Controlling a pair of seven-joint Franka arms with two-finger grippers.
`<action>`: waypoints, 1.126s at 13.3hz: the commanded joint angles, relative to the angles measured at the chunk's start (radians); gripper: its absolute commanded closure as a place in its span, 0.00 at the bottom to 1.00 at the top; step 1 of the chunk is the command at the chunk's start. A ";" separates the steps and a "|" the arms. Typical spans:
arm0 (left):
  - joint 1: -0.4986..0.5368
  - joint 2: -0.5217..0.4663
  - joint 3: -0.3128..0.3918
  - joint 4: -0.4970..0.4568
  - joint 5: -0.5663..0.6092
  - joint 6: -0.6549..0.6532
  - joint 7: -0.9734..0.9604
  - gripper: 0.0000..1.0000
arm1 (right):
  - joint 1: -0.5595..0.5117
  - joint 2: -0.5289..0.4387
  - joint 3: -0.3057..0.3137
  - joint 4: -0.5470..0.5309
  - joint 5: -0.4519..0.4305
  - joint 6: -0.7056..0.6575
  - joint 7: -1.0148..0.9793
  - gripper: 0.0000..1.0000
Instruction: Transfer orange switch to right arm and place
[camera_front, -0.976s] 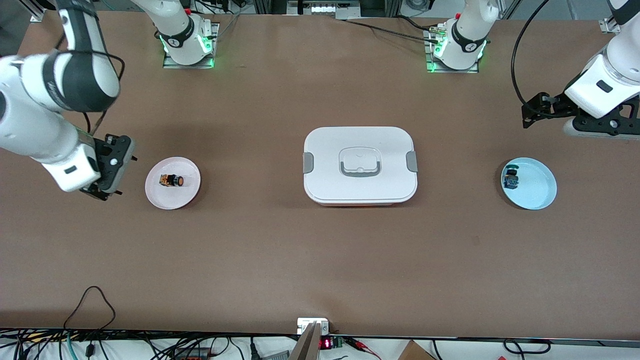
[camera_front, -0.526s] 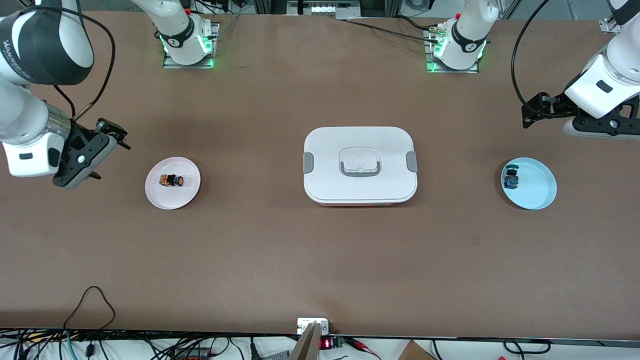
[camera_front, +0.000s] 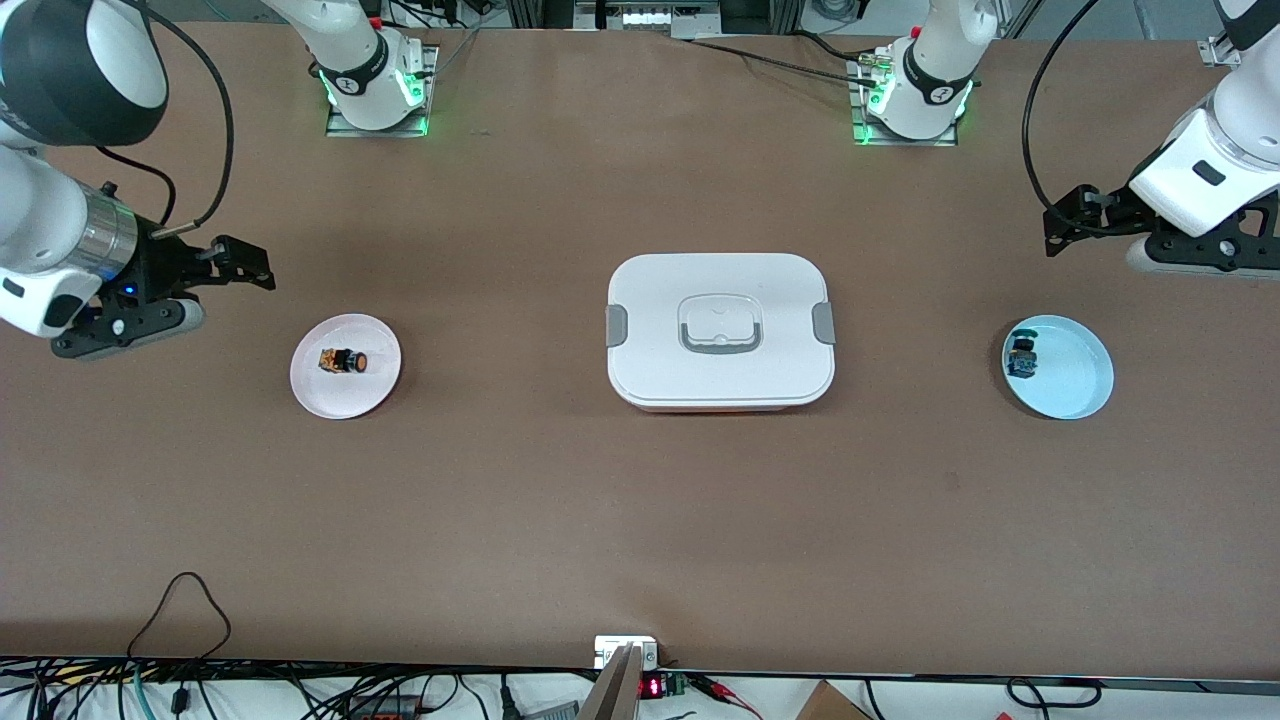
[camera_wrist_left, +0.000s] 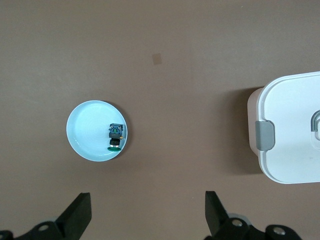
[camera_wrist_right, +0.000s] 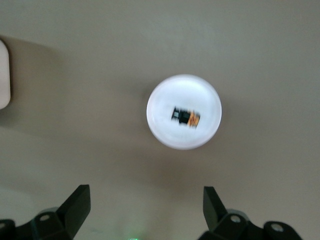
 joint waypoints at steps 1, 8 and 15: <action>-0.009 -0.001 0.012 0.005 -0.022 -0.010 -0.002 0.00 | -0.014 -0.030 -0.012 0.032 0.005 -0.073 0.084 0.00; -0.009 -0.001 0.012 0.004 -0.022 -0.010 -0.001 0.00 | -0.025 -0.064 -0.089 0.072 -0.176 0.011 0.087 0.00; -0.009 -0.001 0.012 0.004 -0.022 -0.010 -0.001 0.00 | -0.026 -0.145 -0.094 -0.046 -0.093 0.042 0.100 0.00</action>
